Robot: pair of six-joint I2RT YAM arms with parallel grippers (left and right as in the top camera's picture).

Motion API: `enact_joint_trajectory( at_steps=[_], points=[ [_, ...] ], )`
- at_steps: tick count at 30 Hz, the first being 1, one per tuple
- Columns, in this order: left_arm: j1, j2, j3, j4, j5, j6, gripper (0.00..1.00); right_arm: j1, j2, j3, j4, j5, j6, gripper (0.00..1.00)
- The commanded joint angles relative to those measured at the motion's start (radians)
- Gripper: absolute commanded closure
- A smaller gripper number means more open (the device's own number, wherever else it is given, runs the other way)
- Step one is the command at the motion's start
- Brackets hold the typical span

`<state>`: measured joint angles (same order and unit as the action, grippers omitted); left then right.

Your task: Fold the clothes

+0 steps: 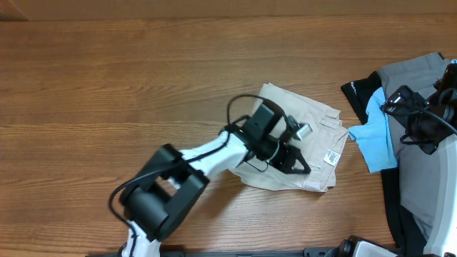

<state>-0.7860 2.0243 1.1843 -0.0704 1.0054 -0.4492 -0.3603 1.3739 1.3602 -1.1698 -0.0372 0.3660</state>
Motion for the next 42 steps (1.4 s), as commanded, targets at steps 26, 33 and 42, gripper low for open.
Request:
enact_joint_trajectory(
  at_steps=[26,33,42],
  points=[
    [-0.045,-0.219,0.181,-0.233,-0.418,-0.127,0.96,-0.004,-0.003,-0.001,0.005,0.002,0.0,0.0],
    [0.034,-0.324,0.196,-0.683,-0.707,-0.127,0.96,-0.004,-0.003,-0.001,0.005,0.002,0.0,0.0],
    [0.009,-0.217,0.083,-0.709,-0.751,-0.16,0.96,-0.004,-0.003,-0.001,0.005,0.002,0.0,0.0]
  ],
)
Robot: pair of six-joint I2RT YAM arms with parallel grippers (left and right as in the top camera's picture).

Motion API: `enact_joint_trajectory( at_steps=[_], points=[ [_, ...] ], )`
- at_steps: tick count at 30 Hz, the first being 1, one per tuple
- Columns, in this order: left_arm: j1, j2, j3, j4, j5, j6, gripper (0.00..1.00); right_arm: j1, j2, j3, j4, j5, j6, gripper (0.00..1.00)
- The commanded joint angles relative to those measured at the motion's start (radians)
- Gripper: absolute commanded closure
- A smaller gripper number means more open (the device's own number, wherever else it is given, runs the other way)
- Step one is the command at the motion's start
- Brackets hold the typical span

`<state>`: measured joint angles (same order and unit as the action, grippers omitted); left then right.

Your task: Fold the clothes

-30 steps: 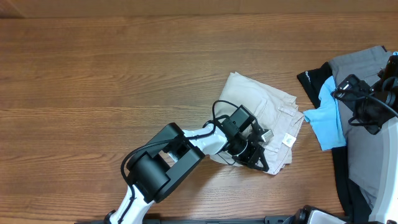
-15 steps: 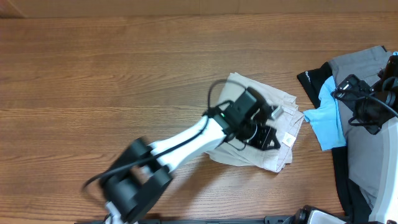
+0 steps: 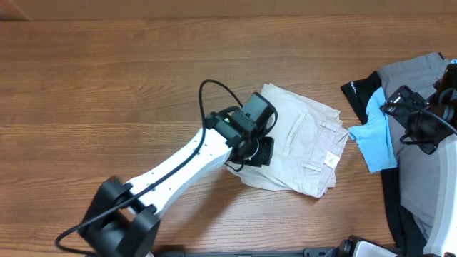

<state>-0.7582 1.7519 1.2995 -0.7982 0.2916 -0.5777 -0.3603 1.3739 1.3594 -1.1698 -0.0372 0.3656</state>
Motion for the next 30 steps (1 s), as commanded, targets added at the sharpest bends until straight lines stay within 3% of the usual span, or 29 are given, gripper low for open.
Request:
enact_joint_trajectory(
  at_steps=[1,8,14,21,22,25,26,29,30],
  points=[
    [-0.021,0.077,-0.034,0.026,-0.037,-0.032,0.96,-0.004,-0.003,0.0,0.005,0.002,0.0,0.0],
    [-0.02,0.226,-0.034,0.049,-0.101,-0.028,0.96,-0.004,-0.003,0.0,0.005,0.002,0.0,0.0],
    [-0.002,0.283,-0.034,0.031,-0.378,-0.029,0.96,-0.004,-0.003,0.0,0.005,0.002,0.0,0.0],
    [0.131,0.282,-0.034,0.048,-0.687,-0.028,0.94,-0.004,-0.003,0.0,0.005,0.002,0.0,0.0],
    [0.169,0.282,-0.031,0.066,-0.727,-0.028,0.86,-0.004,-0.003,0.0,0.005,0.002,0.0,0.0],
    [0.294,0.282,-0.01,0.121,-0.734,-0.019,0.76,-0.004,-0.003,0.0,0.005,0.002,0.0,0.0],
    [0.33,0.282,0.005,0.13,-0.702,0.005,0.73,-0.004,-0.003,0.0,0.005,0.002,0.0,0.0],
    [0.464,0.282,0.132,0.086,-0.519,0.115,0.46,-0.004,-0.003,0.0,0.005,0.002,0.0,0.0],
    [0.486,0.282,0.171,0.057,-0.48,0.127,0.43,-0.004,-0.003,0.0,0.005,0.002,0.0,0.0]
  ],
)
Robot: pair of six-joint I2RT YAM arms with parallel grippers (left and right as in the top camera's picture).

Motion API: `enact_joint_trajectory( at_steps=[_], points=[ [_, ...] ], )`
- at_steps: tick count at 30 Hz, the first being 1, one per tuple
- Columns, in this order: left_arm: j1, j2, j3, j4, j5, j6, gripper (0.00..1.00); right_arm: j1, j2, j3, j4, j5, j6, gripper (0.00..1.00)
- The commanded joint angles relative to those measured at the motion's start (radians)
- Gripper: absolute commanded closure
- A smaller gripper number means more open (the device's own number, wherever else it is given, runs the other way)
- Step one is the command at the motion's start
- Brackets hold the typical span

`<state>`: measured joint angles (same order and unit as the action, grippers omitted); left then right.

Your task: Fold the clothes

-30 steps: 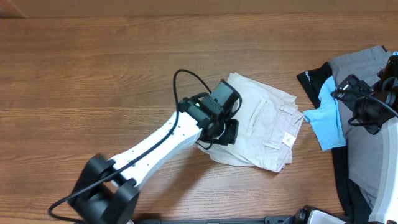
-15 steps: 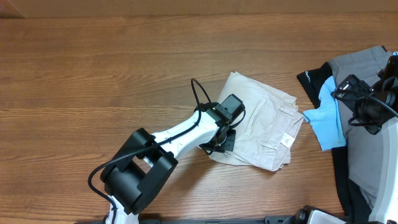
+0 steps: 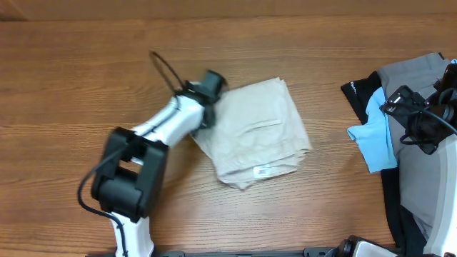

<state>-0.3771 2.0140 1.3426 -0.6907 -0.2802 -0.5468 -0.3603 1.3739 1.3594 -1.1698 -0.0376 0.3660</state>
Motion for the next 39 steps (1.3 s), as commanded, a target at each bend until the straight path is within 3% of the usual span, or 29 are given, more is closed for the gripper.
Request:
enact_joint_trajectory(
  at_steps=[1,4,7,13,15,17,23,28,34,39],
  points=[
    [0.146,0.018,0.226,-0.135,0.168,0.102,0.38,-0.004,-0.003,0.0,0.005,0.002,0.0,0.0],
    [0.192,0.002,0.439,-0.356,0.277,0.101,0.31,-0.004,-0.003,0.0,0.005,0.002,0.0,0.0],
    [0.191,-0.035,0.545,-0.52,0.354,0.097,0.31,-0.004,-0.003,0.0,0.005,0.002,0.0,0.0],
    [0.082,-0.153,0.542,-0.692,0.382,0.093,0.35,-0.004,-0.003,0.0,0.005,0.002,0.0,0.0],
    [0.032,-0.166,0.542,-0.716,0.382,0.082,0.45,-0.004,-0.003,0.0,0.005,0.002,0.0,0.0],
    [-0.053,-0.169,0.542,-0.726,0.382,0.079,0.92,-0.004,-0.003,0.0,0.005,0.002,0.0,0.0],
    [-0.305,-0.169,0.42,-0.647,0.38,-0.009,0.96,-0.004,-0.003,0.0,0.005,0.002,0.0,0.0],
    [-0.471,-0.169,0.177,-0.445,0.352,-0.142,0.96,-0.004,-0.003,0.0,0.005,0.002,0.0,0.0],
    [-0.532,-0.169,-0.028,-0.236,0.358,-0.172,0.96,-0.004,-0.003,0.0,0.005,0.002,0.0,0.0],
    [-0.529,-0.169,-0.117,-0.159,0.35,-0.172,0.96,-0.004,-0.003,0.0,0.005,0.002,0.0,0.0]
  ],
)
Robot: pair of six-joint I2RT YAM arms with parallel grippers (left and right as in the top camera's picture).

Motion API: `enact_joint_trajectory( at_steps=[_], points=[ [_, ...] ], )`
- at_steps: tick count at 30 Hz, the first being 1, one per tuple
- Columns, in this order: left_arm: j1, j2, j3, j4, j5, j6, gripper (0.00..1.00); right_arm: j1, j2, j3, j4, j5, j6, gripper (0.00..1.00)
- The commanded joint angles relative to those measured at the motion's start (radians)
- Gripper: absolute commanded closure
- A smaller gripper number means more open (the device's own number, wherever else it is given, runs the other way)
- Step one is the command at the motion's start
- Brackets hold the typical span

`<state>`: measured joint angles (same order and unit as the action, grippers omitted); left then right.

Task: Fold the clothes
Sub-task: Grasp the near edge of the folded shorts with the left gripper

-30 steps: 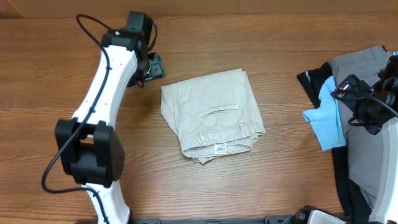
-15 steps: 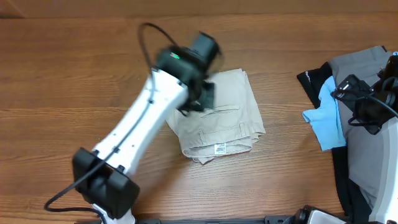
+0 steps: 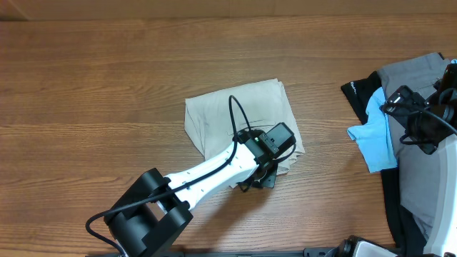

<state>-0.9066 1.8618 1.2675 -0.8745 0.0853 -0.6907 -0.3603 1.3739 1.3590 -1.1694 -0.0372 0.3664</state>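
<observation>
A folded beige garment lies at the table's middle, a rough square with stacked layers at its lower right. My left gripper sits at that lower-right corner, dark fingers spread over the cloth's edge and the arm reaching in from the lower left. It looks open, with no cloth lifted. My right gripper hovers over the clothes pile at the far right. Its jaws are too dark to read.
A pile of unfolded clothes fills the right edge: a grey piece, a black one and a light blue one. Bare wooden tabletop stretches to the left and behind the garment.
My left gripper was at the beige garment's upper-left edge and is now at its lower-right corner. The garment lies a little further left and lower. The right arm is unchanged.
The beige garment lay folded right of centre with my left gripper open over its lower part, then at its left edge. Later the garment lay turned and shifted left with the gripper at its upper left. Now the gripper is at the lower-right corner.
</observation>
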Motion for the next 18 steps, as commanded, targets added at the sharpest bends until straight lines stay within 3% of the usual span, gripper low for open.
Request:
enact_joint_trajectory(
  at_steps=[1,18],
  points=[
    [0.002,-0.016,-0.058,0.04,-0.015,-0.028,0.96,-0.004,-0.003,0.0,0.004,0.002,0.0,0.0],
    [0.111,-0.008,-0.129,0.093,-0.327,-0.03,0.95,-0.004,-0.003,0.0,0.005,0.002,0.0,0.0]
  ],
)
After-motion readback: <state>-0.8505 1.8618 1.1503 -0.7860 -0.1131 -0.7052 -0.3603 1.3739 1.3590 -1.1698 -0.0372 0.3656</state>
